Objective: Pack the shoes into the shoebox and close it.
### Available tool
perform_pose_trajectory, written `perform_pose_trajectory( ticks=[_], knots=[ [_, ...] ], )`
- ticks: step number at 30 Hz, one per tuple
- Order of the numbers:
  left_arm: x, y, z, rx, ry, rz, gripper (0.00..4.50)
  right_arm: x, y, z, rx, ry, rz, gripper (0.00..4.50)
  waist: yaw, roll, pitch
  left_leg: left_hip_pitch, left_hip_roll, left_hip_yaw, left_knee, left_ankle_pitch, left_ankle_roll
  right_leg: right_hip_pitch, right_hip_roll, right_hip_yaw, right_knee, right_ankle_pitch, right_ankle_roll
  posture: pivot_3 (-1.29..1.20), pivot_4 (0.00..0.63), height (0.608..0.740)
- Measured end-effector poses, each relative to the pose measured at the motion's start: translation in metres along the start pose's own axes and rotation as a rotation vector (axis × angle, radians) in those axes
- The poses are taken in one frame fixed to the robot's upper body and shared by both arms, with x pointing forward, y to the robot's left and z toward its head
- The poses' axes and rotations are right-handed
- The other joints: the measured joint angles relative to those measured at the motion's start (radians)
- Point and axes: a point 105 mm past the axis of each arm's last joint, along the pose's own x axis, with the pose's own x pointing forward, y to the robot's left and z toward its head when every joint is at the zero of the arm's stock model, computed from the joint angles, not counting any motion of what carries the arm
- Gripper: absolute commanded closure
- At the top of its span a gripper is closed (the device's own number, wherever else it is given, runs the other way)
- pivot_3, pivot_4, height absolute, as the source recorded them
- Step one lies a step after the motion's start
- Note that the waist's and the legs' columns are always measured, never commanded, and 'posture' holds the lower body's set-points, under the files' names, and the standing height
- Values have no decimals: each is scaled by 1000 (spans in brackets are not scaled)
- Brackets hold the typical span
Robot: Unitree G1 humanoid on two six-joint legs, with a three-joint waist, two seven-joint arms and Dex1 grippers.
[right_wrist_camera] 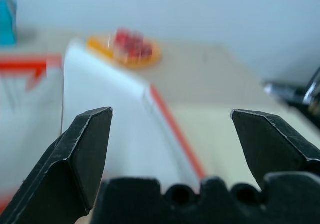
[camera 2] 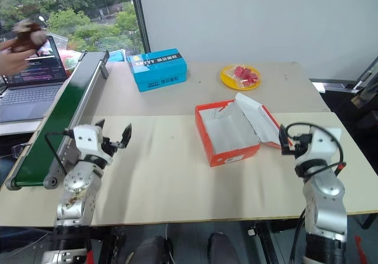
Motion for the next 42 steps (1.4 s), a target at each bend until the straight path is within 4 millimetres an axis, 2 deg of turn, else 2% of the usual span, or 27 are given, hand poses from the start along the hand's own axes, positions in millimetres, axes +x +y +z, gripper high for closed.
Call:
perform_pose_trajectory(
  ticks=[4,6,8,10,15,18,21,25,32,36,42],
  knots=[
    [9,6,15,8,0,27,28,26,23,29,-8,-58,110,0,-2,0,0,0,0,0,1,0,0,0,0,1,0,1,1,0,150,740],
    [11,9,23,7,-1,48,28,39,44,44,-8,-85,214,0,-3,0,0,1,0,0,1,0,0,1,0,0,0,1,1,0,150,740],
    [12,11,29,5,3,64,28,48,67,51,0,-80,320,0,-3,0,0,1,0,0,1,0,0,1,0,0,0,1,1,0,150,740],
    [11,13,32,-6,16,84,28,54,93,51,30,-57,425,0,-1,0,0,0,0,0,1,0,0,0,0,0,0,1,1,0,150,740],
    [4,21,34,-55,35,137,28,53,143,42,97,-12,632,0,4,0,0,-2,0,-1,1,0,0,0,-1,-1,0,1,1,0,150,740],
    [-4,24,30,-78,63,152,28,50,164,39,117,9,725,0,3,0,0,-1,1,-1,1,0,0,0,-1,-1,0,2,1,0,150,740],
    [-9,35,22,-109,120,209,28,46,187,37,139,21,808,0,2,0,0,-1,0,-1,1,0,0,0,-1,-1,1,2,1,0,150,740],
    [-14,49,18,-132,154,256,28,43,202,42,152,12,868,0,2,0,0,-1,1,-1,1,0,0,-1,-1,-1,1,2,1,0,150,740],
    [-13,91,26,-133,157,347,28,30,228,43,149,12,1000,0,1,-1,1,-1,0,-1,1,0,0,-1,-1,-2,1,2,0,0,150,740],
    [-10,107,20,-146,199,382,28,27,233,43,148,17,1024,0,2,-1,1,-2,0,-1,1,0,-1,-2,-1,-3,1,2,0,0,150,740],
    [-2,146,14,-160,292,451,28,14,230,42,141,28,1038,0,1,-3,2,-2,0,-1,0,1,-2,-2,-1,-4,1,3,0,0,150,740]
  ],
)
